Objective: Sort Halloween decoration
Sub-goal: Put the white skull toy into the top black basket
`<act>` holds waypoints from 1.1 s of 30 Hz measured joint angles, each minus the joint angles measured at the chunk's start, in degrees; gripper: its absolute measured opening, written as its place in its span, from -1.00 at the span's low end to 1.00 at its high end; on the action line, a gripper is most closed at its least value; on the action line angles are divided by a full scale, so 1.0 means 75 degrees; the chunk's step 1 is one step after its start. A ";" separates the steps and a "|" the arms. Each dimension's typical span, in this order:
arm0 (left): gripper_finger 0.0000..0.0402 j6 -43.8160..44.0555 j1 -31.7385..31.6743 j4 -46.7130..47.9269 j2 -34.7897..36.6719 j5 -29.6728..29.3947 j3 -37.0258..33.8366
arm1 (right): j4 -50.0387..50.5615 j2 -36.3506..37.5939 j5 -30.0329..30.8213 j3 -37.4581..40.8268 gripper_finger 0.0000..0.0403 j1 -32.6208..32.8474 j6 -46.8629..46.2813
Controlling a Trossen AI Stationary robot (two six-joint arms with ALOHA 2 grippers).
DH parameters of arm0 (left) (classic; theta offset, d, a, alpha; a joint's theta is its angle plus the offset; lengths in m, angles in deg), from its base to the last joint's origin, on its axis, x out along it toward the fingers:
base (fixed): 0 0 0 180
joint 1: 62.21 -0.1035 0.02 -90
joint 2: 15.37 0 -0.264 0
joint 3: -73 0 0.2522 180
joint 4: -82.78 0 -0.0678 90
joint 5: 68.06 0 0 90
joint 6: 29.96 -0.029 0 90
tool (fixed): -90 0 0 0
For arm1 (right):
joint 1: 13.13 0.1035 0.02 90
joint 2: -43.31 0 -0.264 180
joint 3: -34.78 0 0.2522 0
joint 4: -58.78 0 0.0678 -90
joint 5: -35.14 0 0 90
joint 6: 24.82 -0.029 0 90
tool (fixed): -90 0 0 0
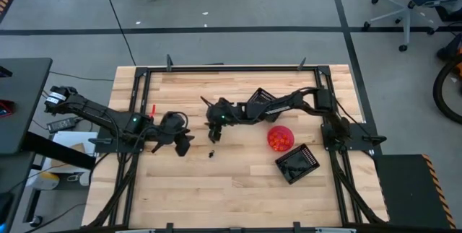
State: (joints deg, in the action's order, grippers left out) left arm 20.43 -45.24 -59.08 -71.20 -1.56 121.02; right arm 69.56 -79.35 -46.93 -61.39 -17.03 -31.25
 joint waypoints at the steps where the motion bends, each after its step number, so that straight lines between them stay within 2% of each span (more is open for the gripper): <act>1: -0.19 0.0009 0.0000 0.0038 0.0000 0.0166 0.0000 | -0.0067 -0.0057 0.0001 0.0000 -0.08 -0.0068 -0.0028; 5: -0.19 0.0170 0.0003 0.0546 0.0000 0.0604 0.0003 | -0.0300 -0.0325 0.0015 0.0000 0.08 -0.0303 -0.0184; 10: -0.19 0.0274 0.0003 0.1312 0.0000 0.0702 0.0003 | -0.0958 -0.0752 0.0019 0.0000 0.25 -0.0468 -0.0130; 16: -0.19 0.0178 0.0003 0.1399 0.0000 0.0711 0.0003 | -0.1343 -0.1181 0.0398 -0.0009 0.31 -0.0440 0.0024; 21: -0.19 0.0174 0.0003 0.1394 0.0000 0.0756 0.0003 | -0.1426 -0.1261 0.0390 -0.0009 0.21 -0.0425 0.0001; 29: -0.19 0.0079 0.0003 0.1375 0.0000 0.0798 0.0003 | -0.1397 -0.1261 0.0102 -0.0009 -0.25 -0.0425 0.0015; 33: -0.19 0.0078 0.0003 0.1349 0.0000 0.0798 0.0003 | -0.1384 -0.1261 0.0107 -0.0009 -0.32 -0.0425 0.0070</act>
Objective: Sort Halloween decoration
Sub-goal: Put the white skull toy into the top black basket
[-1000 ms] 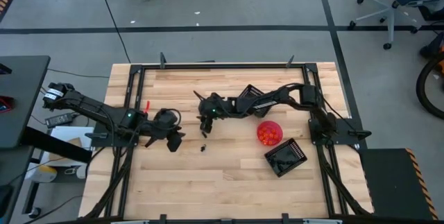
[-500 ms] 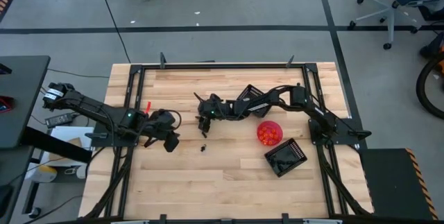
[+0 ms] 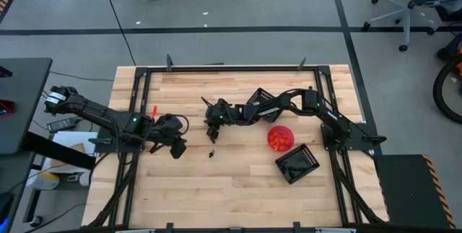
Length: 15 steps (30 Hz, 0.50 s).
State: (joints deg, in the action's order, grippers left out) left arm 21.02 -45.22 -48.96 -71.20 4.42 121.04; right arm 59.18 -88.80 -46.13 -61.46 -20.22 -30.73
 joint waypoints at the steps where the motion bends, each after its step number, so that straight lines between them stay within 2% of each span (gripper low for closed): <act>1: -0.19 -0.0002 0.0000 0.0003 0.0000 0.0000 0.0000 | 0.0006 0.0000 -0.0001 0.0000 -0.34 0.0000 0.0011; 6: -0.19 -0.0007 0.0000 0.0000 0.0000 0.0000 0.0000 | 0.0008 0.0000 -0.0010 0.0000 -0.39 0.0000 0.0017; 10: -0.19 0.0054 0.0000 0.0070 0.0000 0.0095 0.0000 | 0.0065 0.0031 -0.0531 0.0000 -0.42 -0.0012 -0.0098; 15: -0.19 0.0470 0.0016 -0.0222 0.0017 0.0184 -0.0003 | 0.1049 0.0545 -0.0908 0.0026 -0.35 0.0092 -0.0268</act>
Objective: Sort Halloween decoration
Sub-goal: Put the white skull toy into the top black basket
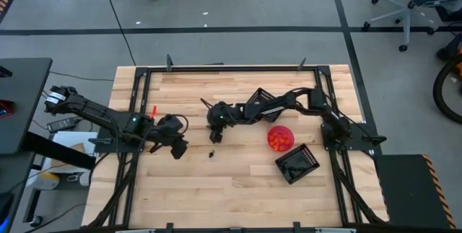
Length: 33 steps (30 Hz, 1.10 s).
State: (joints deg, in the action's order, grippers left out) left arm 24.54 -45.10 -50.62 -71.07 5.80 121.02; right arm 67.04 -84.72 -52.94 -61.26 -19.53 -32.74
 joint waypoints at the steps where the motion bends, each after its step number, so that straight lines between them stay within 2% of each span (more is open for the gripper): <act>1: -0.19 -0.0032 0.0018 -0.0080 0.0000 0.0145 0.0002 | 0.0175 0.0178 -0.0014 0.0000 -0.34 0.0038 0.0102; 3: -0.19 -0.0250 0.0094 0.0180 -0.0004 0.0436 0.0003 | 0.0432 0.0553 -0.0051 -0.0003 -0.31 0.0108 0.0368; 7: -0.19 -0.0149 0.0253 0.1640 -0.0029 0.0575 0.0000 | 0.0789 0.1163 -0.0027 -0.0009 -0.30 0.0260 0.0713; 15: -0.19 -0.0035 -0.0197 0.3580 -0.0470 0.0624 0.0482 | 0.0769 0.1666 0.0046 -0.0012 -0.30 0.0496 0.0219; 23: -0.19 -0.0865 -0.1113 0.3612 -0.1635 0.0820 0.0801 | 0.0788 0.1728 -0.0032 -0.0012 -0.31 0.0751 -0.0022; 33: -0.18 -0.3578 -0.1376 0.3652 -0.3005 0.0915 0.0940 | 0.0675 0.1728 -0.0467 -0.0012 -0.31 0.1060 -0.0693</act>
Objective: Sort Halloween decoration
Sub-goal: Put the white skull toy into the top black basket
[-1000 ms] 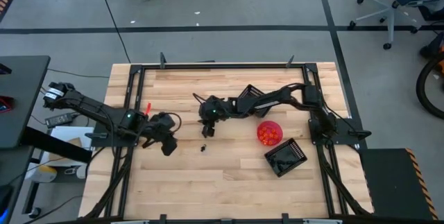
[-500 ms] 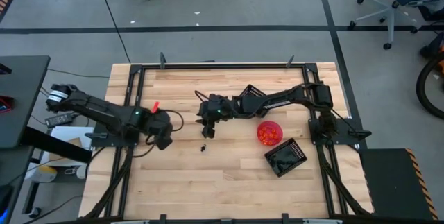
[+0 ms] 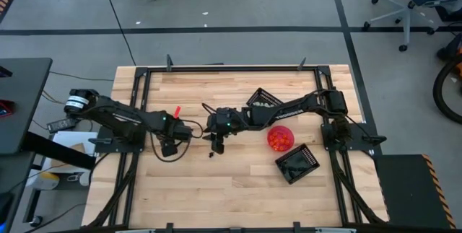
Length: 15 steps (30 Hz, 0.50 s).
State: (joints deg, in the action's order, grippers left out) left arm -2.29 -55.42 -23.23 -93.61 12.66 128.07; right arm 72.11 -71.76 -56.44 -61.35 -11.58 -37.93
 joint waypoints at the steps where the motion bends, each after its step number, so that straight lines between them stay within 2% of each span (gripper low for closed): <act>1: -0.17 -0.0149 0.0030 -0.0019 -0.0096 -0.0013 0.0035 | -0.0001 0.0000 0.0000 0.0000 -0.31 0.0037 -0.0055; 7: 0.00 -0.0771 0.0069 -0.0162 -0.0583 -0.0475 0.0063 | 0.0043 -0.0006 0.0017 0.0003 -0.31 0.0270 -0.0109; 15: 0.07 -0.1616 0.0008 -0.0551 -0.1320 -0.0298 0.0063 | -0.0270 -0.0002 0.0061 -0.0003 -0.31 0.0464 -0.0121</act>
State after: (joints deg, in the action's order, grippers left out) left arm -14.41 -55.36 -27.36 -103.50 10.43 128.54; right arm 70.08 -71.77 -55.98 -61.37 -8.10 -38.84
